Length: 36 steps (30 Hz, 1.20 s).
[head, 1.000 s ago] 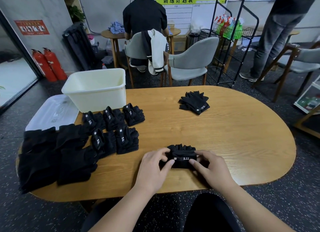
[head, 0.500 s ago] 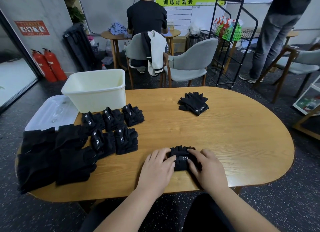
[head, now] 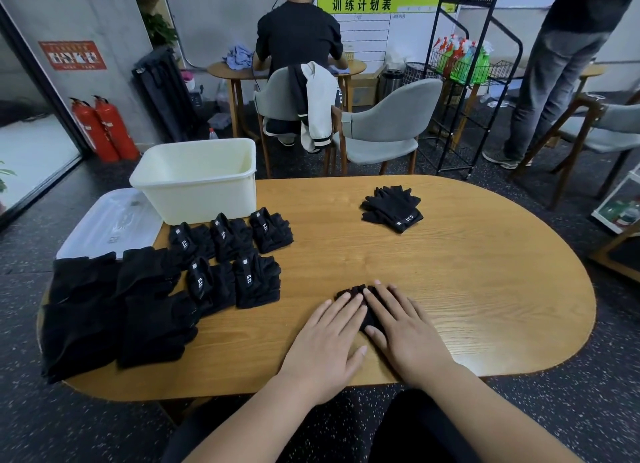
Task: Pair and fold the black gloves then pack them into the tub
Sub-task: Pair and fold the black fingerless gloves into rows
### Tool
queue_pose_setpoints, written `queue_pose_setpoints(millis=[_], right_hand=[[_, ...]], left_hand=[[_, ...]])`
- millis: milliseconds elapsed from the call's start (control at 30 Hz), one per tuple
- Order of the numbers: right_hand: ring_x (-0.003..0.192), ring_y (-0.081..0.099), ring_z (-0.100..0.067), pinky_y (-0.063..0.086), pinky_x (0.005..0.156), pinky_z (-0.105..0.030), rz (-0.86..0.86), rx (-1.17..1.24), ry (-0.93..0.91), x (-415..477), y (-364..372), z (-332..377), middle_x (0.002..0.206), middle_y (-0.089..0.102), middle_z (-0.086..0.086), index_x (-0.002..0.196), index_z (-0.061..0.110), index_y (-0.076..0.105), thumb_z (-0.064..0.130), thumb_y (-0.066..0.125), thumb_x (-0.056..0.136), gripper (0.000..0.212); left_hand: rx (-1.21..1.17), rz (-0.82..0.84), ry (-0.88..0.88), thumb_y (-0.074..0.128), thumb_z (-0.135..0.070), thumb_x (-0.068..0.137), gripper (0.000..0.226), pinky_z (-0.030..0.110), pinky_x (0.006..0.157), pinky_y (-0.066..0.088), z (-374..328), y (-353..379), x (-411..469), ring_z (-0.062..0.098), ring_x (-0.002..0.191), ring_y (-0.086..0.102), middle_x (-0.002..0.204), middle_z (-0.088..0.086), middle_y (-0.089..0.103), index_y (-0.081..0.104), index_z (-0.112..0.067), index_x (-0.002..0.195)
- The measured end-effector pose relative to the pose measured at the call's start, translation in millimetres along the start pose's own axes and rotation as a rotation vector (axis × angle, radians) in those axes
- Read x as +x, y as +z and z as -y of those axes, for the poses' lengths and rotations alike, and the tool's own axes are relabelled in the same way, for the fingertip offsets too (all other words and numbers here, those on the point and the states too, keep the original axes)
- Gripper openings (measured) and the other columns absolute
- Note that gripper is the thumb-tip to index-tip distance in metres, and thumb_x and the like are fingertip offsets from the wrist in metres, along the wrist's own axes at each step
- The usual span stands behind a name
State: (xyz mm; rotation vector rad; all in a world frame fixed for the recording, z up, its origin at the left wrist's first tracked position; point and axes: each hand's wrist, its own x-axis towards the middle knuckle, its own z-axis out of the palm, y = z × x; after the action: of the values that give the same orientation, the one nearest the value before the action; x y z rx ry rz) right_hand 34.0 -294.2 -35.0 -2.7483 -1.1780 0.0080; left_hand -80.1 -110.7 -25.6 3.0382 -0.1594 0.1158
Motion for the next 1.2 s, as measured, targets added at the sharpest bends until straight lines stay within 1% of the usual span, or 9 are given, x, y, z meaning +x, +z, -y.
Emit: queue_pose_setpoints(millis=[367,500,600,700,833,933,1033,1133,1200], right_hand=[[0.159,-0.022,-0.017,0.001,0.132,-0.043,0.105,0.058,0.043,6,-8,6,0.171,-0.021,0.018,0.164,0.044,-0.015,0.073,-0.004,0.095,0.076],[0.161,0.006,-0.009,0.003,0.13,-0.031,-0.046,0.162,0.047,-10,-6,12,0.17,0.015,0.024,0.163,0.048,0.023,0.063,0.004,0.103,0.064],[0.145,0.045,-0.013,0.034,0.122,-0.035,-0.247,0.171,0.039,-19,3,22,0.147,0.06,0.016,0.145,0.038,0.061,0.056,0.029,0.109,0.051],[0.121,0.062,-0.017,0.053,0.1,-0.04,-0.329,0.152,0.022,-19,8,41,0.12,0.074,0.011,0.125,0.029,0.077,0.049,0.046,0.104,0.042],[0.101,0.059,-0.011,0.053,0.087,-0.034,-0.289,0.154,0.018,-16,-3,69,0.105,0.068,0.017,0.115,0.034,0.079,0.06,0.045,0.1,0.045],[0.108,0.052,-0.01,0.053,0.09,-0.031,-0.277,0.173,-0.023,-12,-6,83,0.12,0.063,0.019,0.11,0.035,0.078,0.06,0.053,0.098,0.038],[0.124,0.051,-0.01,0.048,0.103,-0.029,-0.181,0.269,-0.081,-5,0,97,0.144,0.054,0.021,0.124,0.036,0.067,0.053,0.062,0.099,0.031],[0.118,0.053,-0.011,0.05,0.099,-0.031,-0.114,0.408,-0.102,0,7,115,0.133,0.06,0.021,0.146,0.044,0.05,0.045,0.059,0.103,0.045],[0.114,0.053,-0.01,0.051,0.097,-0.033,-0.178,0.374,-0.142,3,12,126,0.128,0.063,0.021,0.141,0.042,0.062,0.042,0.061,0.101,0.04]], left_hand=[[-0.027,0.143,-0.01,0.013,-0.065,0.109,0.079,0.04,0.13,-0.012,1,-8,0,0.007,0.153,-0.037,0.172,-0.007,-0.031,-0.013,-0.019,0.168],[-0.056,0.095,-0.048,0.017,-0.056,0.112,0.067,0.039,0.132,-0.005,5,-14,-15,0.008,0.16,-0.017,0.176,-0.012,-0.011,0.006,-0.025,0.17],[-0.007,0.032,-0.054,0.025,-0.046,0.111,0.06,0.04,0.131,0.013,12,-17,-29,0.018,0.156,0.013,0.174,-0.011,0.017,0.029,-0.023,0.167],[0.052,0.004,-0.061,0.029,-0.04,0.108,0.059,0.043,0.127,0.022,14,-18,-43,0.023,0.151,0.024,0.171,-0.005,0.028,0.04,-0.018,0.162],[0.087,-0.02,-0.105,0.025,-0.04,0.105,0.061,0.042,0.127,0.025,23,-22,-66,0.024,0.151,0.027,0.166,0.003,0.03,0.042,-0.017,0.159],[0.093,-0.04,-0.121,0.025,-0.041,0.106,0.061,0.041,0.129,0.022,37,-28,-85,0.022,0.151,0.028,0.161,-0.002,0.038,0.042,-0.02,0.16],[0.116,-0.052,-0.144,0.027,-0.043,0.107,0.059,0.041,0.128,0.023,49,-34,-101,0.021,0.149,0.031,0.158,-0.007,0.043,0.045,-0.022,0.159],[0.062,-0.045,-0.19,0.027,-0.045,0.108,0.058,0.037,0.127,0.021,60,-39,-115,0.016,0.15,0.029,0.161,-0.011,0.041,0.046,-0.025,0.159],[0.024,-0.066,-0.217,0.027,-0.047,0.108,0.057,0.034,0.126,0.022,67,-42,-124,0.012,0.149,0.031,0.159,-0.014,0.042,0.051,-0.026,0.156]])
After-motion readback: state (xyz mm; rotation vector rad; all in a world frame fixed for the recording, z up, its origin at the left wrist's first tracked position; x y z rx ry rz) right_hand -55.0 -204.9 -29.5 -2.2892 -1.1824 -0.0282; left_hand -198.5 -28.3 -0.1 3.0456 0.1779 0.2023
